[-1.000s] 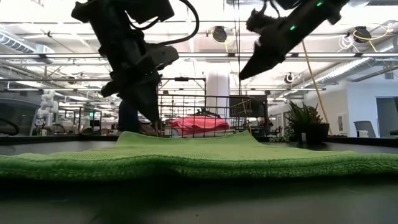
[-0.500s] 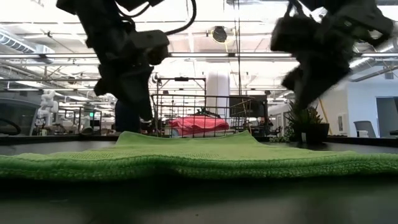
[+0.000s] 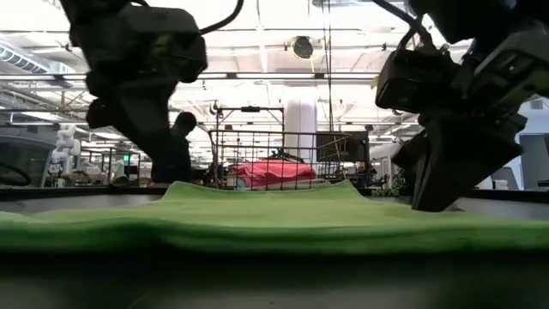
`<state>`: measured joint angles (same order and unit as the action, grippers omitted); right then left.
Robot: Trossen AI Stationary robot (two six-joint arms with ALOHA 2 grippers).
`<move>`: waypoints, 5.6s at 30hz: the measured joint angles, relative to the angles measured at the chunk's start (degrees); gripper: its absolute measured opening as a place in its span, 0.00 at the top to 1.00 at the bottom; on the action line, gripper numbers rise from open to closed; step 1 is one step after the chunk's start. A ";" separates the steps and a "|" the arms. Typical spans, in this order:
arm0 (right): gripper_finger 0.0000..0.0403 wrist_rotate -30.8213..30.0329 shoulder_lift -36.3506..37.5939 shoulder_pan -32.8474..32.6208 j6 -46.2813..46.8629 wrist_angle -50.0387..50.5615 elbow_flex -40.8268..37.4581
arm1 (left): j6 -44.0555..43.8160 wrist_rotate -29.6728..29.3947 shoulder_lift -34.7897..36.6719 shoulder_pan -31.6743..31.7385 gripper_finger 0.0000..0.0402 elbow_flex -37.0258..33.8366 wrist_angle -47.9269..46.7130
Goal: Fold microfiber towels
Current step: Fold the green microfiber cloth
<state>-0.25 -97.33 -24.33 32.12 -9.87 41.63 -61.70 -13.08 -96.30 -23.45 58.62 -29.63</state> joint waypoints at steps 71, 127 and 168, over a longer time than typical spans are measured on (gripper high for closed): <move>0.78 7.73 24.76 35.88 -33.03 20.59 6.58 | 75.96 7.15 11.85 28.03 0.70 -0.12 -9.77; 0.70 0.60 16.13 39.99 -14.81 23.38 -0.07 | 64.31 8.75 10.04 37.12 0.70 -13.00 6.07; 0.73 3.54 11.78 39.81 -11.88 19.71 -0.09 | 62.52 14.16 6.26 37.80 0.70 -13.08 7.24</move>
<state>3.29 -85.56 15.48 20.24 9.84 41.54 0.82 1.08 -90.04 14.35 45.54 -22.39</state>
